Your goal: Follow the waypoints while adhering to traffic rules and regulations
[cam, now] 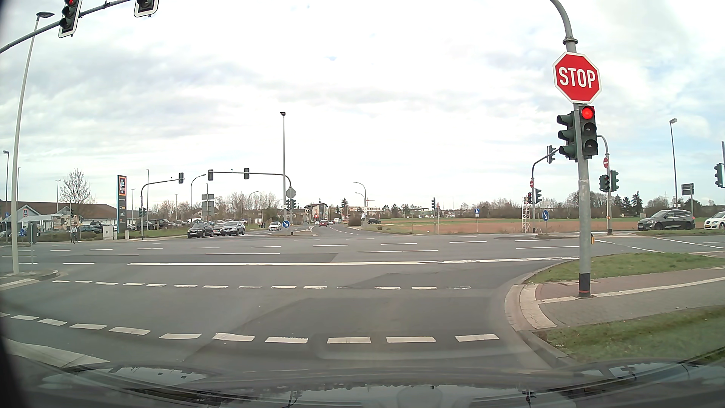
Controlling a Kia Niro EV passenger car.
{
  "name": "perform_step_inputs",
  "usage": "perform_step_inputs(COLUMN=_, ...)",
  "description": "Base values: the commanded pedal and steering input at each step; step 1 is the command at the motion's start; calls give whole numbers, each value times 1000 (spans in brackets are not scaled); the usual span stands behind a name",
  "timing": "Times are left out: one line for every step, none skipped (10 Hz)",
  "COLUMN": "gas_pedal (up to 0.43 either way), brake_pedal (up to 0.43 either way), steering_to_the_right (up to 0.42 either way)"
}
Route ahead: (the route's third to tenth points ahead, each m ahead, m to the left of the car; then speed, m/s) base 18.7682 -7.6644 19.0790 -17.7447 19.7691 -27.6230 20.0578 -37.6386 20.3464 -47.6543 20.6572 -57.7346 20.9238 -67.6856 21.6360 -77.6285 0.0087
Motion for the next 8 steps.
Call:
perform_step_inputs(gas_pedal=0, brake_pedal=293, steering_to_the_right=0)
perform_step_inputs(gas_pedal=0, brake_pedal=293, steering_to_the_right=0)
perform_step_inputs(gas_pedal=0, brake_pedal=287, steering_to_the_right=0)
perform_step_inputs(gas_pedal=0, brake_pedal=287, steering_to_the_right=-1)
perform_step_inputs(gas_pedal=0, brake_pedal=293, steering_to_the_right=-1)
perform_step_inputs(gas_pedal=0, brake_pedal=293, steering_to_the_right=0)
perform_step_inputs(gas_pedal=0, brake_pedal=287, steering_to_the_right=-1)
perform_step_inputs(gas_pedal=0, brake_pedal=293, steering_to_the_right=0)
